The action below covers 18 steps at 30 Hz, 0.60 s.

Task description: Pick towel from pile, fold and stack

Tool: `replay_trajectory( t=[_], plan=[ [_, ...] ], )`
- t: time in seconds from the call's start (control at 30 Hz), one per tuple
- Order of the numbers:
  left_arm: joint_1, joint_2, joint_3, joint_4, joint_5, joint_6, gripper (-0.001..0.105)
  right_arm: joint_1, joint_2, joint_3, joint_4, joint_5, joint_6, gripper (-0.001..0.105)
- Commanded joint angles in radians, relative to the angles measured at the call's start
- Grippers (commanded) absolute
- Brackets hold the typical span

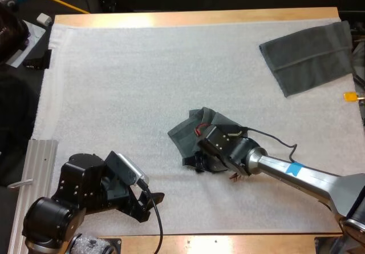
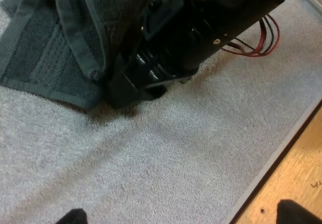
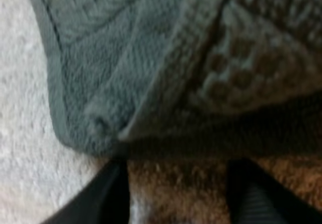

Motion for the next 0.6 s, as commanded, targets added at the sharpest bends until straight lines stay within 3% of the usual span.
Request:
replay_trajectory(
  t=[0.0, 0.13, 0.2, 0.47, 0.57],
  plan=[
    [-0.003, -0.005, -0.004, 0.009, 0.008, -0.002, 0.070, -0.011, 0.026, -0.004, -0.037, 0.017, 0.026, 0.041],
    [-0.003, -0.006, -0.003, 0.010, 0.010, 0.000, 0.070, -0.011, 0.026, -0.008, -0.043, 0.036, 0.035, 0.011],
    [-0.002, -0.005, -0.003, 0.011, 0.011, -0.001, 0.070, -0.014, 0.024, -0.013, -0.040, 0.048, 0.031, 0.003],
    [-0.004, 0.002, -0.004, 0.009, 0.008, 0.000, 0.071, -0.012, -0.038, -0.078, 0.015, 0.144, -0.071, 0.000],
    [-0.004, 0.001, -0.005, 0.009, 0.007, -0.001, 0.071, -0.010, -0.111, -0.139, 0.021, 0.224, -0.183, 0.000]
  ],
)
